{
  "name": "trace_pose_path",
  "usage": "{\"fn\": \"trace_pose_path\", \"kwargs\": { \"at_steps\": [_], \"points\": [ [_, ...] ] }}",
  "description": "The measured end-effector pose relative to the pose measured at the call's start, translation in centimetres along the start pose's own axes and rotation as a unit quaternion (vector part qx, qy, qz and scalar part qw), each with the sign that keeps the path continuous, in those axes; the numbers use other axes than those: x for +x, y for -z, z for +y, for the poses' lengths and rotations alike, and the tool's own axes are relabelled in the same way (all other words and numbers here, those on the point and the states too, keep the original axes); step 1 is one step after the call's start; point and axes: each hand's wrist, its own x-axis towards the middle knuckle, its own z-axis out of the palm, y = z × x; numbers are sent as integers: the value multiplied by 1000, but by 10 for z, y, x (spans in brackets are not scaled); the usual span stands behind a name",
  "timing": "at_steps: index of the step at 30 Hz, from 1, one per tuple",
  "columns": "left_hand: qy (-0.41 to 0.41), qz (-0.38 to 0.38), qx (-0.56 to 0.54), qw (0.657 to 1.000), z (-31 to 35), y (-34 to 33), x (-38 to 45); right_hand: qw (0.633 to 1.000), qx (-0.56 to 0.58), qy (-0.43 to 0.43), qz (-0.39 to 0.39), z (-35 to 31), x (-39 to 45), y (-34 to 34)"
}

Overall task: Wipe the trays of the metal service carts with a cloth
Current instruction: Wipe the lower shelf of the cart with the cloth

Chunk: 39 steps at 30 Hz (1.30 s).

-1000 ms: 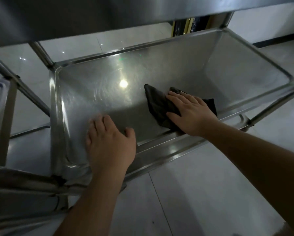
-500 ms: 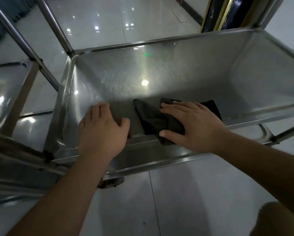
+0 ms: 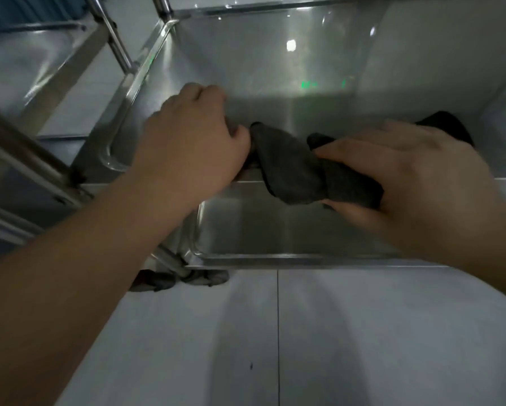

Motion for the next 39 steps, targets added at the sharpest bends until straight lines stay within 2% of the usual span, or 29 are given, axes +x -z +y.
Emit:
{"fn": "trace_pose_path", "kwargs": {
  "at_steps": [5, 8, 10, 12, 14, 17, 19, 23, 26, 28, 30, 32, 34, 35, 37, 39],
  "points": [
    [-96, 54, 33, 993, -13, 9, -28, 996, 61, 54, 21, -29, -29, 2],
    [-162, 78, 2, 984, -32, 9, -60, 986, 134, 60, -77, -46, -55, -30],
    [-198, 93, -15, 976, -45, 3, -84, 963, 158, -30, -216, -50, -65, -62],
    [-230, 114, -18, 966, -57, -8, -105, 912, 197, -131, -336, -48, -73, -98],
    [-263, 140, -16, 954, -71, -20, -123, 884, 231, -187, -362, -47, -76, -131],
    [-305, 109, -32, 946, -93, -46, -142, 885, 251, -204, -336, -48, -67, -162],
    [-269, 27, -43, 962, -109, -70, -156, 887, 255, -211, -320, -51, -56, -179],
    [-96, -138, -89, 982, -142, -110, -165, 893, 279, -259, -238, -54, -31, -210],
    [23, -259, -74, 963, -177, -128, -150, 886, 303, -304, -177, -56, -10, -233],
    [62, -347, -13, 936, -199, -135, -141, 884, 309, -323, -138, -61, 5, -247],
    [101, -373, -5, 922, -212, -138, -134, 884, 313, -331, -102, -71, 21, -260],
    [157, -297, -113, 935, -218, -139, -130, 886, 319, -327, -74, -90, 38, -272],
    [199, -167, -229, 938, -215, -147, -123, 887, 331, -317, -58, -110, 50, -288],
    [210, -109, -284, 929, -211, -152, -119, 892, 332, -301, -66, -121, 55, -298],
    [196, -26, -404, 893, -199, -165, -114, 906, 315, -244, -143, -138, 57, -319],
    [167, 23, -502, 848, -186, -174, -109, 920, 249, -147, -266, -150, 53, -338]
  ]
}}
